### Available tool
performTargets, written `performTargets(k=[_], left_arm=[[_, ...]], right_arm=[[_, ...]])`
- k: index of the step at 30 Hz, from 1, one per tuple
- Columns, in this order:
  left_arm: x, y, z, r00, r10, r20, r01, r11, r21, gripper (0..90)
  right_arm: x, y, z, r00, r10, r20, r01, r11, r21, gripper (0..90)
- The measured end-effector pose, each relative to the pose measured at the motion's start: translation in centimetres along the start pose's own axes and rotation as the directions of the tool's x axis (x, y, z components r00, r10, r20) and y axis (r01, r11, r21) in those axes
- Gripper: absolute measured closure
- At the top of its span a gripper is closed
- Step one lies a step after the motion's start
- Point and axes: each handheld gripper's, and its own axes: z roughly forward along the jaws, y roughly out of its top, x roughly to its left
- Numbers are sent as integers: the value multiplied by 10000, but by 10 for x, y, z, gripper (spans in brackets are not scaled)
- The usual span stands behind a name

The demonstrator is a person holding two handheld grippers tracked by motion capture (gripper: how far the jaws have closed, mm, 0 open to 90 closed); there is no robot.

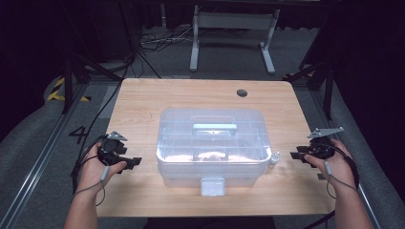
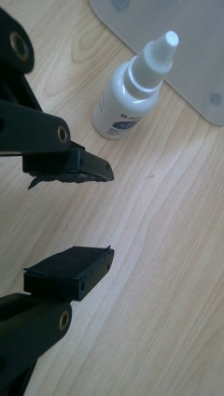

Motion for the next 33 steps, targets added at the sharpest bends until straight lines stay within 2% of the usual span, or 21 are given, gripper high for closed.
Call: performTargets(k=[3,7,8,9,11,13,16,17,21,23,25,27,33], left_arm=[[-2,3,-3,9995,274,154,-275,9996,86,289],[-6,7,-7,9983,448,361,-454,9988,169,374],[-8,9,-8,9980,384,501,-393,9991,168,374],[-8,9,-9,9981,116,611,-129,9997,211,371],[-9,10,-10,9992,-31,402,18,9995,316,350],[-8,9,-10,9987,-251,446,249,9997,50,313],[-10,10,-13,9997,227,64,-225,9990,-385,304],[-10,10,-13,9997,227,64,-225,9990,-385,311],[-13,11,-18,9977,477,476,-453,9977,-499,328],[-13,11,-19,9972,362,659,-330,9982,-493,335],[-13,10,-20,9939,431,1018,-395,9985,-368,337],[-14,10,-23,9921,515,1140,-473,9981,-390,357],[-22,16,-35,9936,816,782,-781,9958,-473,385]], right_arm=[[0,-1,-4,9997,-61,240,61,10000,-5,532],[1,1,-6,9998,-36,169,36,10000,-10,515],[2,1,-6,9998,-28,197,28,10000,17,509],[3,1,-7,9998,44,206,-46,10000,74,501],[4,2,-8,9996,17,294,-19,10000,56,491],[4,1,-10,9995,28,301,-28,10000,-3,490],[5,2,-13,9996,36,263,-32,9999,-153,497],[5,2,-13,9996,36,263,-32,9999,-153,497],[5,3,-15,9999,34,150,-30,9997,-242,511],[6,4,-16,10000,19,81,-17,9998,-194,511],[7,5,-16,10000,-68,14,68,9997,-232,510],[8,5,-16,10000,-80,-8,80,9997,-226,509],[9,5,-15,9999,-97,90,99,9997,-225,511]])
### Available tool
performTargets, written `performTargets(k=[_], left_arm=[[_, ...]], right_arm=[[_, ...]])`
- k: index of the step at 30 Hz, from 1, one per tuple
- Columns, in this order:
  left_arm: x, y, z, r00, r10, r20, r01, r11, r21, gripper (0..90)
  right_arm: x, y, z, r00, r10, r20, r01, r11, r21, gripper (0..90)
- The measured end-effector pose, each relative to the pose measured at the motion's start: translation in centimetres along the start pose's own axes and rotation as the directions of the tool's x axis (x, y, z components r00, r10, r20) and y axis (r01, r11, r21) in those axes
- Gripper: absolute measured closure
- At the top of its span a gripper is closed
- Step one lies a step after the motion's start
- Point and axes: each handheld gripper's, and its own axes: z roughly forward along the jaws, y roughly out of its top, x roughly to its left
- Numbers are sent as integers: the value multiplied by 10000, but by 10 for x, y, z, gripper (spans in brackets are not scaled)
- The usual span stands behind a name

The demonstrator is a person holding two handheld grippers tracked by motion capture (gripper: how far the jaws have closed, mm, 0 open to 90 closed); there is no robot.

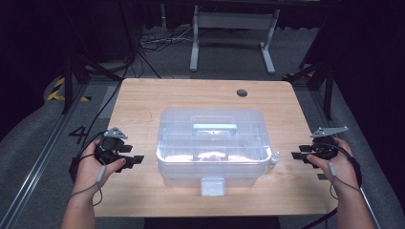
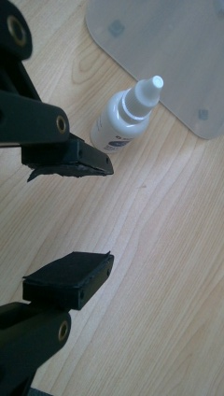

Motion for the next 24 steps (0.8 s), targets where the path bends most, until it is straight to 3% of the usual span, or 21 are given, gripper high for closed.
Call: performTargets(k=[5,8,15,17,19,20,24], left_arm=[[-4,6,-7,9997,160,208,-156,9996,-225,394],[-7,13,-13,9980,260,579,-229,9983,-533,393],[-15,26,-21,9967,583,562,-535,9951,-837,387],[-19,31,-25,9944,643,833,-542,9915,-1183,386],[-23,35,-29,9870,774,1406,-558,9869,-1517,386],[-26,37,-30,9849,888,1486,-638,9842,-1651,386],[-35,47,-34,9859,1306,1043,-1111,9784,-1743,389]], right_arm=[[3,-1,-2,10000,3,24,-3,9999,-104,522],[5,-3,-2,10000,-19,-9,19,10000,-77,523],[8,-6,-3,10000,49,-52,-50,10000,-63,523],[8,-8,-4,10000,57,-37,-57,10000,-45,523],[8,-9,-4,10000,57,-11,-57,9999,-84,523],[9,-10,-5,9999,106,-17,-106,9999,-58,523],[9,-14,-4,9999,104,-38,-104,9999,-30,522]])
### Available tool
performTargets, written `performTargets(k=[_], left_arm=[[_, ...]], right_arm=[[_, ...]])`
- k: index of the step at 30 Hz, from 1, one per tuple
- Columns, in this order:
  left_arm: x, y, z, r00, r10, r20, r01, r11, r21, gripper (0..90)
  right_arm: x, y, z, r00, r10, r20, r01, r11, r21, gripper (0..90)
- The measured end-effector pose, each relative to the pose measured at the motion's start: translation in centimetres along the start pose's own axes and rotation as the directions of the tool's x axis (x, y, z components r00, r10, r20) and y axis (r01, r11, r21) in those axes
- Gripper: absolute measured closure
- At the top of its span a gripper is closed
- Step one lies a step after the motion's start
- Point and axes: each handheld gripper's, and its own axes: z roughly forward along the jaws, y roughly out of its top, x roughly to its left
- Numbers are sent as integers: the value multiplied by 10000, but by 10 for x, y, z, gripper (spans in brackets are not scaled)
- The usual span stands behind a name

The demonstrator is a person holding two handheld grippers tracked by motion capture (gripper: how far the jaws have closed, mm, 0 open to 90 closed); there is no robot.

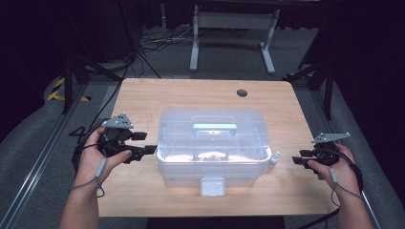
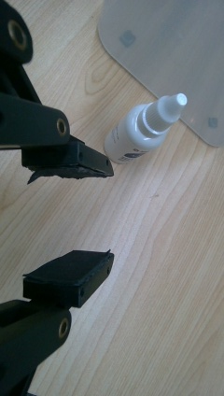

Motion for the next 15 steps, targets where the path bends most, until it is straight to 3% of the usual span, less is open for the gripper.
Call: performTargets(k=[4,7,15], left_arm=[[-2,8,-1,9997,223,-90,-226,9993,-282,378],[-8,17,-2,9988,444,220,-433,9980,-465,371],[-19,37,5,9958,828,397,-801,9947,-637,371]], right_arm=[[0,-2,0,10000,4,24,-4,10000,5,521],[1,-3,-1,10000,67,41,-67,10000,4,521],[2,-5,-2,10000,54,55,-54,10000,-25,517]])
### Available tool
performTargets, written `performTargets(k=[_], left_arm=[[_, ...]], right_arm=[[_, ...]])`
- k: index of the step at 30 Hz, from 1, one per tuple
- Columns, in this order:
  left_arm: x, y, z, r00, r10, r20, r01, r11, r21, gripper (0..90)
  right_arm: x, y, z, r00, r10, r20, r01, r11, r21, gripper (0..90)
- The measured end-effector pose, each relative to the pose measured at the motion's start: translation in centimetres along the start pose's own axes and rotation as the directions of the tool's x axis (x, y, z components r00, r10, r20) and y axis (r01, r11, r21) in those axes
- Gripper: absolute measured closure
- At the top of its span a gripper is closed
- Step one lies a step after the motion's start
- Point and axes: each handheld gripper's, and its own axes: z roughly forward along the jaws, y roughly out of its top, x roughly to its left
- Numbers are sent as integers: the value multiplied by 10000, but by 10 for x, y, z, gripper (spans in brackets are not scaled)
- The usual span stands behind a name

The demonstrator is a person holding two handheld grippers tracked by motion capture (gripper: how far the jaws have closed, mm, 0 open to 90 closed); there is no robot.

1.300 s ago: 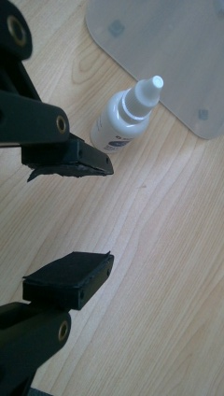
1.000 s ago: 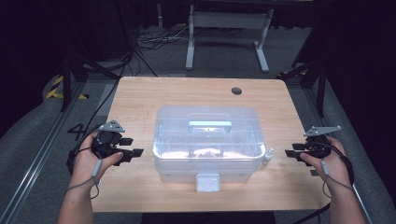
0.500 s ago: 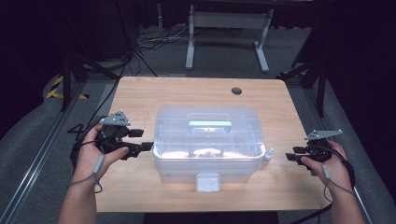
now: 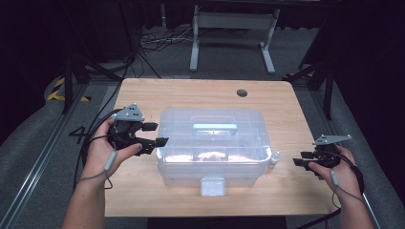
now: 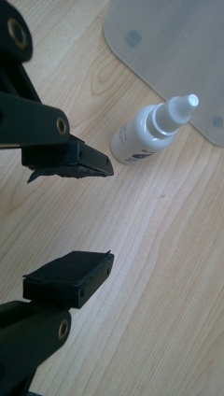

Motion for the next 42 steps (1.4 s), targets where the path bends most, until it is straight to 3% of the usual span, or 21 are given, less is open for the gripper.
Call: performTargets(k=[11,18,23,30,42], left_arm=[[-14,29,30,9971,497,579,-496,9988,-43,360],[-20,37,48,9936,775,824,-763,9969,-178,355],[-20,41,59,9935,862,745,-839,9959,-326,400],[-21,44,73,9937,774,813,-766,9970,-127,411],[-23,45,79,9949,833,564,-847,9961,228,512]], right_arm=[[1,0,0,10000,7,-16,-7,10000,18,512],[1,0,0,10000,-15,-39,15,10000,-20,512],[1,0,0,10000,-19,-49,19,10000,-34,512],[1,0,2,10000,-16,-42,16,10000,-7,512],[2,0,5,9995,-9,-317,16,9998,210,544]])
